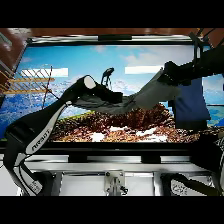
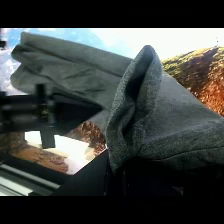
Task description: Fold the shirts.
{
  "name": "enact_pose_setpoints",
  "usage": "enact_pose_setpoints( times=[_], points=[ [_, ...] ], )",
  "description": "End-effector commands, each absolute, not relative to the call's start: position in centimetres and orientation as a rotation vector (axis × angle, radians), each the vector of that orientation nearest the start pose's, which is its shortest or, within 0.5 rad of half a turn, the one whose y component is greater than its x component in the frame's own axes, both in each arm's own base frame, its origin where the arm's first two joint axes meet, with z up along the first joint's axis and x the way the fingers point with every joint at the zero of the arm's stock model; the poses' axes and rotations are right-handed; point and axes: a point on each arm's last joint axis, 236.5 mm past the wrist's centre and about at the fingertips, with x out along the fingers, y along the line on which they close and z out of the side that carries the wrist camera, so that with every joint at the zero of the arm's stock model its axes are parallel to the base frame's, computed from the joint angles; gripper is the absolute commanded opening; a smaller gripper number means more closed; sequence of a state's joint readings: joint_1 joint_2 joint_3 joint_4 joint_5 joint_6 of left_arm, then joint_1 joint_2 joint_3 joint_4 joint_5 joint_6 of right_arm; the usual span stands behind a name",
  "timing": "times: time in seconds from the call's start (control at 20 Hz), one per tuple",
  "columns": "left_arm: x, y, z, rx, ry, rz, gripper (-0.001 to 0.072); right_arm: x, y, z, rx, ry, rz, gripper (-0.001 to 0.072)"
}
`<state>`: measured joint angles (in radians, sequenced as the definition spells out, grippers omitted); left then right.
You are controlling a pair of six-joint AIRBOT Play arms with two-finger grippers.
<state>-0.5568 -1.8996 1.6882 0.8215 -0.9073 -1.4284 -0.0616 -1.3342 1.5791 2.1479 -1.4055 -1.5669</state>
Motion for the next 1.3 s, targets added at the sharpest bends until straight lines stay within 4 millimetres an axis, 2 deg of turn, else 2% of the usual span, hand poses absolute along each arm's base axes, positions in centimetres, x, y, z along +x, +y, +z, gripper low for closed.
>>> enact_pose_setpoints(
  times=[0.0,0.1,0.15,0.25,0.35,0.45,0.55,0.65,0.75,0.85,0.95,1.05,1.1,1.15,1.2,1.25],
  points=[
    [39.5,-47.2,-3.0,-0.473,1.213,-0.874,0.0035,38.9,11.4,17.9,0.422,1.106,0.43,0.0067],
    [37.7,-49.1,-4.4,-0.498,1.255,-0.889,0.0034,38.3,12.5,18.5,0.398,1.099,0.456,0.0067],
    [37.4,-49.2,-4.8,-0.494,1.265,-0.891,0.0034,38.1,13.1,18.5,0.389,1.102,0.47,0.0067],
    [38.4,-48.1,-3.8,-0.486,1.246,-0.887,0.0032,38.1,13.8,18.4,0.369,1.098,0.48,0.0067],
    [40.9,-45.1,-1.3,-0.452,1.184,-0.852,0.0032,38.7,14.3,18.6,0.339,1.061,0.482,0.0067],
    [43.6,-40.0,2.2,-0.404,1.134,-0.787,0.0032,39.7,15.6,18.9,0.32,1.016,0.508,0.0067],
    [46.1,-33.7,6.5,-0.342,1.055,-0.705,0.0032,40.6,17.8,18.0,0.302,1.004,0.544,0.0066],
    [48.4,-26.9,12.8,-0.314,0.905,-0.611,0.0032,41.6,21.2,16.6,0.299,1.0,0.593,0.0067],
    [49.6,-20.3,19.7,-0.345,0.74,-0.518,0.0032,42.7,26.1,15.7,0.32,0.954,0.664,0.0066],
    [49.7,-13.6,26.3,-0.378,0.563,-0.414,0.0033,43.4,31.0,14.0,0.321,0.919,0.708,0.0067],
    [48.3,-8.0,31.0,-0.408,0.445,-0.317,0.0033,42.9,35.7,10.2,0.327,0.959,0.735,0.0067],
    [46.2,-4.9,34.0,-0.41,0.382,-0.263,0.0033,42.2,39.9,5.7,0.331,1.003,0.753,0.0067],
    [45.2,-4.4,34.8,-0.404,0.371,-0.255,0.0033,42.1,41.5,3.7,0.351,1.015,0.747,0.0068],
    [44.2,-4.3,35.2,-0.397,0.373,-0.256,0.0033,42.5,42.5,2.1,0.385,1.021,0.722,0.0113],
    [43.5,-4.6,35.3,-0.389,0.385,-0.265,0.0033,43.2,43.0,1.0,0.426,1.019,0.69,0.045],
    [42.9,-5.1,35.1,-0.381,0.406,-0.278,0.0034,43.5,42.9,0.4,0.451,1.027,0.669,0.0671]
  ],
)
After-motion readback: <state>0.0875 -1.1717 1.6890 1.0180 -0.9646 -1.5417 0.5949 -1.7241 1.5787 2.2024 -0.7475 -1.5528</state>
